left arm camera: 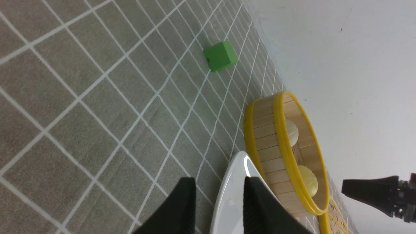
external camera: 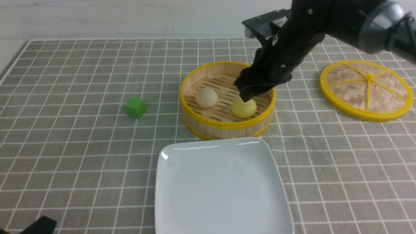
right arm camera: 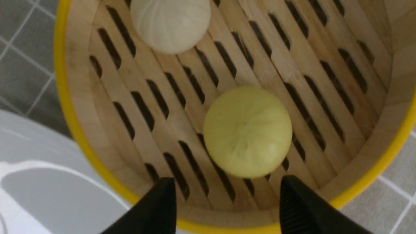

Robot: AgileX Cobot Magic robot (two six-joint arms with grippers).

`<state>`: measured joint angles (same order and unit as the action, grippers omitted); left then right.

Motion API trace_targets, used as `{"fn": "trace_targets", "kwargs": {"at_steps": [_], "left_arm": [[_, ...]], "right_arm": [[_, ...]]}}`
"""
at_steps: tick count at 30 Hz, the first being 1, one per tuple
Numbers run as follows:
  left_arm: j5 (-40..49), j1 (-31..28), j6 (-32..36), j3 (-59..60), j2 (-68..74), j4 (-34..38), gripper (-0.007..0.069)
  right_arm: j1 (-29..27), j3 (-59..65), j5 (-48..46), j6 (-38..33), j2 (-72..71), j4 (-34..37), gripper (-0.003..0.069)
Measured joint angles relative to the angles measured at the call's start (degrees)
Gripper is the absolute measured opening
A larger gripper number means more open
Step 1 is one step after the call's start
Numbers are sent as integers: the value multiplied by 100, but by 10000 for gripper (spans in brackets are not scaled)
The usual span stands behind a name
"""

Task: Put the steamed buns into the plate on the grey tablecloth.
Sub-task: 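Reach toward a bun in the bamboo steamer with the right gripper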

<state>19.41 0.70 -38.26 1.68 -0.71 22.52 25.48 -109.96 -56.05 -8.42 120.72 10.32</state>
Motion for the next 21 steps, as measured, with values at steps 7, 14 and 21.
{"fn": "trace_targets", "kwargs": {"at_steps": [7,14,21], "left_arm": [[60,0,0,0,0,26,240],[100,0,50,0,0,70,240],[562,0,540,-679,0,-153,240]], "right_arm": [[-5,-186,390,8,562,-123,425],[-5,-233,578,14,791,-147,162],[-5,-581,-311,20,366,-129,13]]}}
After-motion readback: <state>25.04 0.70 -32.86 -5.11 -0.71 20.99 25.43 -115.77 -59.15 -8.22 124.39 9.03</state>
